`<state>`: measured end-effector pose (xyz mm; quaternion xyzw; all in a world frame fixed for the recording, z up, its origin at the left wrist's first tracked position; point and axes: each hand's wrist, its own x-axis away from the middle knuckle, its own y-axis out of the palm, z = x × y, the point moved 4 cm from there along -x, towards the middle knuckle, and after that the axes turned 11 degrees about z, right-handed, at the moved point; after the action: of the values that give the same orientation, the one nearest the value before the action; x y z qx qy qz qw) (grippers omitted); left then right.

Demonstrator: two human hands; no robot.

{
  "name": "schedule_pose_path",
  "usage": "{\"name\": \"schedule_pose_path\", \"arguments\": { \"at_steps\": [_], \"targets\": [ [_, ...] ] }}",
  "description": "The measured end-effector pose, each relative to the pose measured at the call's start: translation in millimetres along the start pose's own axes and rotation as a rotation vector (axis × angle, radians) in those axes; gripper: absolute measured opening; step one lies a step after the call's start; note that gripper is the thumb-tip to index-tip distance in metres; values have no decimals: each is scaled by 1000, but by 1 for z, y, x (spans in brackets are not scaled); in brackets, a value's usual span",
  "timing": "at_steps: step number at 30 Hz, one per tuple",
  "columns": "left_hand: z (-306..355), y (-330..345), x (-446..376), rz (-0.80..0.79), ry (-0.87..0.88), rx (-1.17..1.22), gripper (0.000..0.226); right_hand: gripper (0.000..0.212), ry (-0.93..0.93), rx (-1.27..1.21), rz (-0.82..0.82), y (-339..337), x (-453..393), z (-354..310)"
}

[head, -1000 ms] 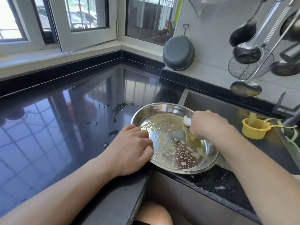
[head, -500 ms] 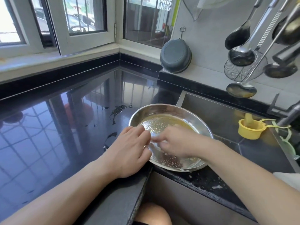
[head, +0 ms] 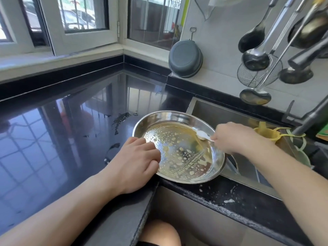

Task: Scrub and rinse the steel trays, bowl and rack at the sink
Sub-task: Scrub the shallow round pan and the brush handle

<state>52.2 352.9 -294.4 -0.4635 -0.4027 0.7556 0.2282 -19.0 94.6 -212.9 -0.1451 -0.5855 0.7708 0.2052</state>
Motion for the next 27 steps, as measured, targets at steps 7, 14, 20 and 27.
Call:
{"name": "schedule_pose_path", "arguments": {
  "at_steps": [7,14,20,27],
  "targets": [
    [3,-2,-2,-10,17,-58,37,24,-37,-33,47,-4,-7,-24],
    [2,3,-2,-12,-4,-98,44,15,-110,177,-289,-31,64,-22],
    [0,4,-3,-29,-8,-32,47,15,-68,220,-99,-31,27,-42],
    [1,3,-1,-9,-12,-34,46,17,-55,26,85,-9,11,-41]
  ]
}}
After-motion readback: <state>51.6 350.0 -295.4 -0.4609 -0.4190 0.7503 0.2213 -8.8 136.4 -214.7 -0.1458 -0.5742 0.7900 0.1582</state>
